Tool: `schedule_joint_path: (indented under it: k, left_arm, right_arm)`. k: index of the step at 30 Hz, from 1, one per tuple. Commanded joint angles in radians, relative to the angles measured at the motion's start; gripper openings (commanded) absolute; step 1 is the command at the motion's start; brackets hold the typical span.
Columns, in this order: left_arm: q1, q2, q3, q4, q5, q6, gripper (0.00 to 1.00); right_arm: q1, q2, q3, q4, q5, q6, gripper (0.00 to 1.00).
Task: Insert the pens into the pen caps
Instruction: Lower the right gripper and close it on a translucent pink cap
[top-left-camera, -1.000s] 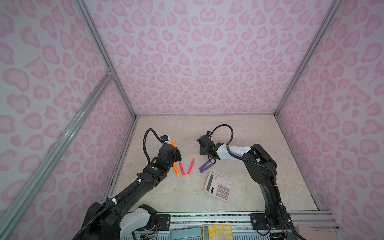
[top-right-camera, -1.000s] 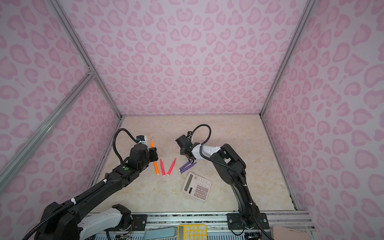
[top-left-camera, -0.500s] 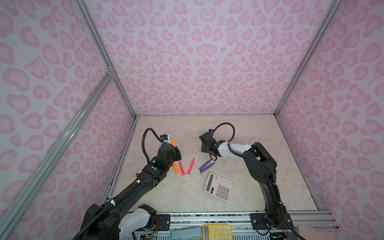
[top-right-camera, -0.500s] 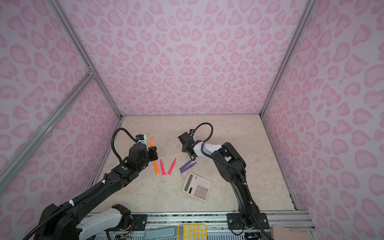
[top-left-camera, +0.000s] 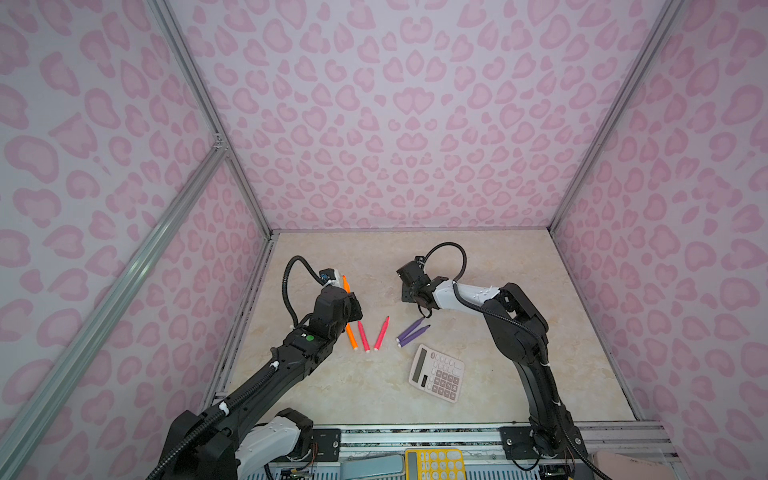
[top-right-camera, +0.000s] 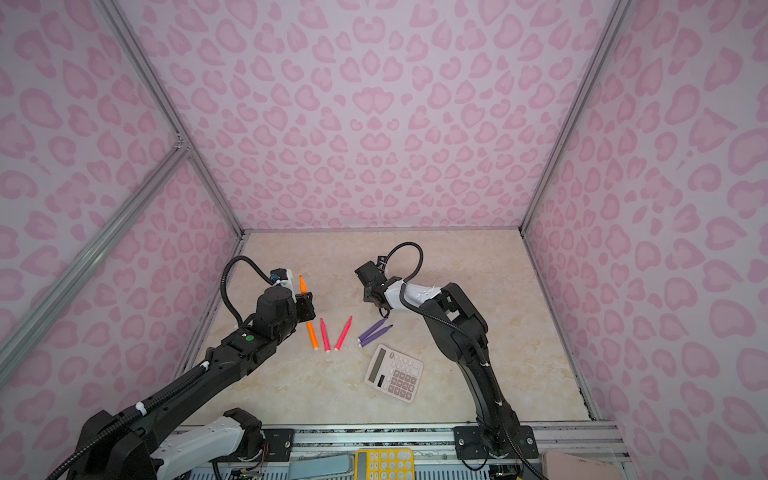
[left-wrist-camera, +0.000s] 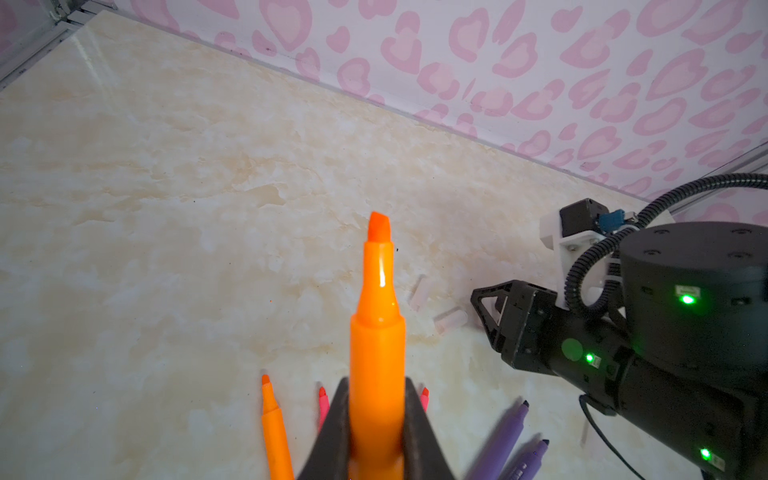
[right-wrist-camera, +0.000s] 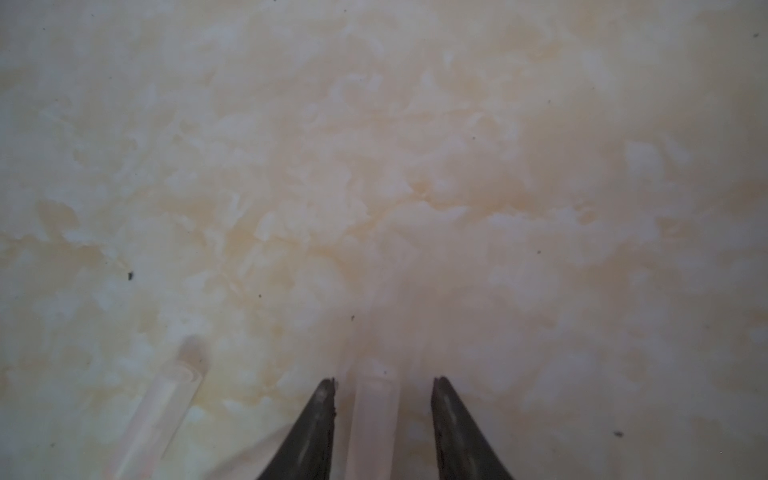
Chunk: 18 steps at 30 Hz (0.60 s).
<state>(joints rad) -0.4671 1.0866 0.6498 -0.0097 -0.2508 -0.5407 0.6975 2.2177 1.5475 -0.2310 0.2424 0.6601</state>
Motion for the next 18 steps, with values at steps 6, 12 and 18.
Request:
schedule_joint_path:
  k: [6,12,18]
  left_arm:
    - [0.000,-0.013,0.012,0.001,-0.002,0.005,0.03]
    - [0.001,-0.014,0.013,-0.001,-0.001,0.006,0.03]
    - [0.001,-0.016,0.012,-0.002,-0.001,0.005,0.03]
  right_arm:
    - [0.007,0.011,0.001,-0.023,-0.004,0.004,0.38]
    - [0.011,0.013,0.000,-0.022,-0.005,0.006,0.36]
    - [0.011,0.019,0.011,-0.030,-0.005,0.004,0.28]
